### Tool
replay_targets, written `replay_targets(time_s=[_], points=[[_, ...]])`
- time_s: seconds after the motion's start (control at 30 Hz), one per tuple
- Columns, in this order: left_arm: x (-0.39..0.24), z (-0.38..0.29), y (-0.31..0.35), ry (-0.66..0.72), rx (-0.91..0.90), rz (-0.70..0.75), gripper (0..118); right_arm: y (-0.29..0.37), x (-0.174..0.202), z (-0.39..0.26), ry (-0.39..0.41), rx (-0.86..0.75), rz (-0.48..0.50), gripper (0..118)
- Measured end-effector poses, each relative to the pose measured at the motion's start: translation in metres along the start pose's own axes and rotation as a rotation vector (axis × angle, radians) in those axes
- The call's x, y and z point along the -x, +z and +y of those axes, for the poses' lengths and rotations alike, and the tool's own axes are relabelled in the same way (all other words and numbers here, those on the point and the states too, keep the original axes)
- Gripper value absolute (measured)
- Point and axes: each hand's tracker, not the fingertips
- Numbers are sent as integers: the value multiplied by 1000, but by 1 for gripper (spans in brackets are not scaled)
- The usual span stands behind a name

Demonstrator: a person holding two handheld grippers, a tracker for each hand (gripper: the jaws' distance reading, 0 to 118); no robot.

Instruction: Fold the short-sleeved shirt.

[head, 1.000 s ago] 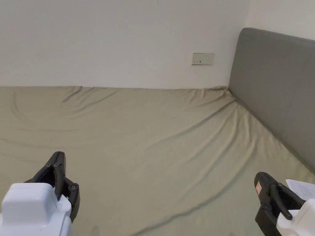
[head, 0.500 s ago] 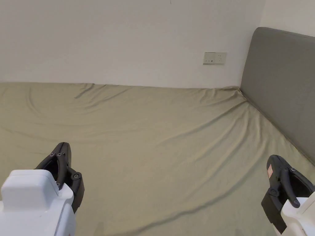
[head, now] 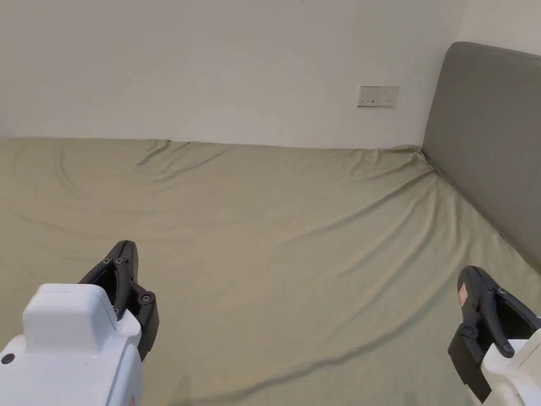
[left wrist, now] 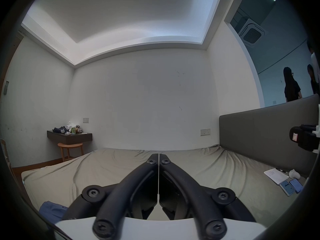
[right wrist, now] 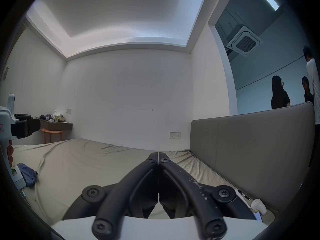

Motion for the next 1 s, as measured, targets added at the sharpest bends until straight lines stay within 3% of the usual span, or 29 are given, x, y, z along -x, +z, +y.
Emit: replay_targets(time_s=[1.0], points=[[-5, -2, 0, -15, 12, -20, 0, 1, 5, -1, 10, 12, 29, 2]])
